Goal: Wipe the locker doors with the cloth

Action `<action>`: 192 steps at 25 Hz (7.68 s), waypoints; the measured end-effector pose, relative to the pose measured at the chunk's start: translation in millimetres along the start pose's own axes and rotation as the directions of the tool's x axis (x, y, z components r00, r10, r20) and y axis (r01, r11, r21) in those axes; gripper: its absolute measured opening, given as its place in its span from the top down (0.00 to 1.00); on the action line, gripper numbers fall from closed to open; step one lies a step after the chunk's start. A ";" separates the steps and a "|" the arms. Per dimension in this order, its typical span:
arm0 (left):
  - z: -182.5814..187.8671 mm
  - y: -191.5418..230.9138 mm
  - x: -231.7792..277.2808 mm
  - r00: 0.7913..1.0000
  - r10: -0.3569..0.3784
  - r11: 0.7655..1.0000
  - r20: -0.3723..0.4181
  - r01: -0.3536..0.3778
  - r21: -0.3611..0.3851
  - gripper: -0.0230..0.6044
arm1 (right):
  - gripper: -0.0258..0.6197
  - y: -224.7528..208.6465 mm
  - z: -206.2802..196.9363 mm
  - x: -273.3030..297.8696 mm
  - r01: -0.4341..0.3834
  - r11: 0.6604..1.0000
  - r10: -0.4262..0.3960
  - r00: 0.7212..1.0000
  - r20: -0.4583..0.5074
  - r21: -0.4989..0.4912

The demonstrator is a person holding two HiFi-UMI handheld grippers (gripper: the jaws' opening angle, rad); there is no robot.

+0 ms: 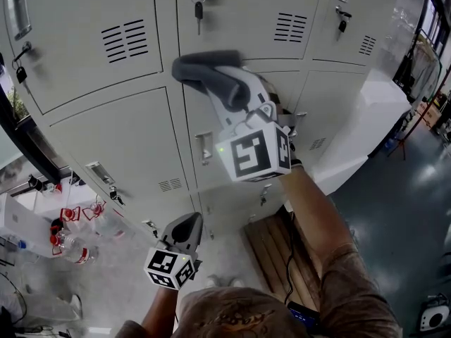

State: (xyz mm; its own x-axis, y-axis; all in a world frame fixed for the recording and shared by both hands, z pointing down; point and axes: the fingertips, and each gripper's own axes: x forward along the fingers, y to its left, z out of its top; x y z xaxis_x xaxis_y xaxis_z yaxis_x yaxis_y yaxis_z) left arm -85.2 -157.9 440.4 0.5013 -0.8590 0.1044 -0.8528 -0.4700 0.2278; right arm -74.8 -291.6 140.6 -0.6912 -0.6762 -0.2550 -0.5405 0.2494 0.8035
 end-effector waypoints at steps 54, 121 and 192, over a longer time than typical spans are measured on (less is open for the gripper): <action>-12.1 6.6 -6.9 0.999 0.025 1.000 -0.040 -0.026 -0.014 0.97 | 0.91 172.9 -117.0 -52.8 -0.260 0.939 0.292 0.949 -0.123 0.227; -18.8 -2.3 0.4 0.999 0.003 1.000 -0.050 -0.004 -0.018 0.96 | 0.91 52.8 -78.3 -85.8 -0.216 0.974 0.226 0.960 -0.168 0.072; -25.2 -10.2 6.9 0.998 -0.016 0.999 -0.056 0.014 -0.032 0.96 | 0.91 94.2 -159.6 -72.3 -0.276 0.960 0.275 0.916 -0.293 0.039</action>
State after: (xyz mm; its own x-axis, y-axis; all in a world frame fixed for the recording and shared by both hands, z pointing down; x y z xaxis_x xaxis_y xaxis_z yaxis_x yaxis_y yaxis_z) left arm -69.3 -153.9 463.2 0.5226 -0.8384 0.1550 -0.8402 -0.4755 0.2605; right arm 0.8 -329.9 320.5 -0.6413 -0.7534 0.1453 -0.3466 0.4534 0.8212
